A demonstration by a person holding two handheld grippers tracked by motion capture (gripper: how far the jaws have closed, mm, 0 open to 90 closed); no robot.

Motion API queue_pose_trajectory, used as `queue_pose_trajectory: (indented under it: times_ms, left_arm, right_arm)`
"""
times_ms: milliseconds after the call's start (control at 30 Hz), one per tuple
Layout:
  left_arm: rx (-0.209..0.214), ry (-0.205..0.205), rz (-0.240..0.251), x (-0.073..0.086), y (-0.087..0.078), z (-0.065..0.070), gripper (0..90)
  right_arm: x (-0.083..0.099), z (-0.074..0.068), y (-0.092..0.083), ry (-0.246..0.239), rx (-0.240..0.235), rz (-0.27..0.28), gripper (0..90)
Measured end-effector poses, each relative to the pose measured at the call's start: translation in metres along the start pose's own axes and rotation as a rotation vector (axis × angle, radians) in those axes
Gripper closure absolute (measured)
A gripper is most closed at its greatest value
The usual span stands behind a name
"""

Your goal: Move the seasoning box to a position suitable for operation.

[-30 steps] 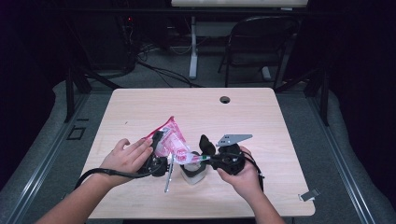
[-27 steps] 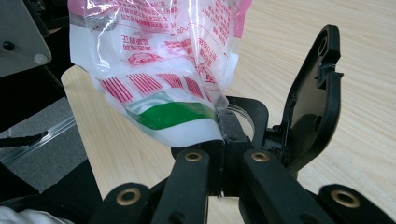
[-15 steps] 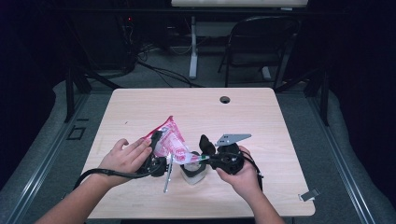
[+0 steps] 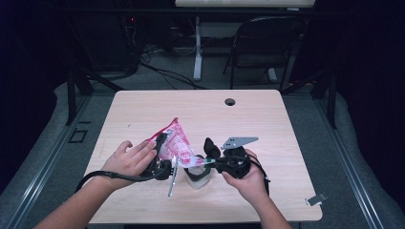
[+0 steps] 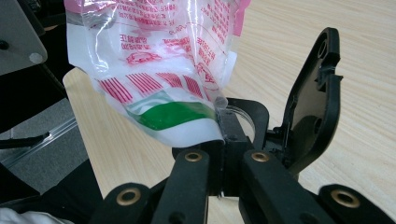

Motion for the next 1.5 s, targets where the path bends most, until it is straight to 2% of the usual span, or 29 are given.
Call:
queue_pose_trajectory:
  times_ms: [300,333,967,1233,1300,1333,1500]
  left_arm:
    - [-0.014,-0.001,0.003,-0.0005,-0.0006,-0.0015,70.8]
    - [-0.024,0.009,0.006,-0.001,-0.0008,-0.0026,70.8]
    - [-0.017,0.005,0.003,-0.0012,-0.0014,-0.0032,71.2]
    - [-0.014,0.016,0.004,-0.0017,-0.0015,-0.004,71.3]
    - [-0.016,0.008,0.004,-0.0015,-0.0017,-0.0039,71.3]
    - [-0.033,0.017,0.008,-0.0019,-0.0019,-0.0055,71.3]
    - [-0.032,0.019,0.008,-0.002,-0.0022,-0.0062,71.4]
  right_arm:
    - [0.0001,0.0002,-0.0004,0.001,0.002,0.001,90.0]
    - [0.0001,0.0002,-0.0003,0.001,0.002,0.001,90.0]
    - [0.0001,0.0003,-0.0004,0.001,0.004,0.002,90.0]
    - [0.0001,0.0007,-0.0007,-0.001,0.005,0.0,90.0]
    - [0.0001,0.0007,-0.0006,-0.001,0.005,0.001,90.0]
    - [0.0001,0.0007,-0.0006,-0.002,0.005,0.001,90.0]
    - [0.0,0.0006,-0.0007,-0.001,0.005,0.002,90.0]
Point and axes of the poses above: each handheld gripper's, and its own axes: y roughly forward along the jaws, x roughly out of its underside, z roughly to its right, the point moved 6 cm from there along y, roughly forward along the jaws, and after that the axes turned 8 degrees about z, right-handed, at the moved point
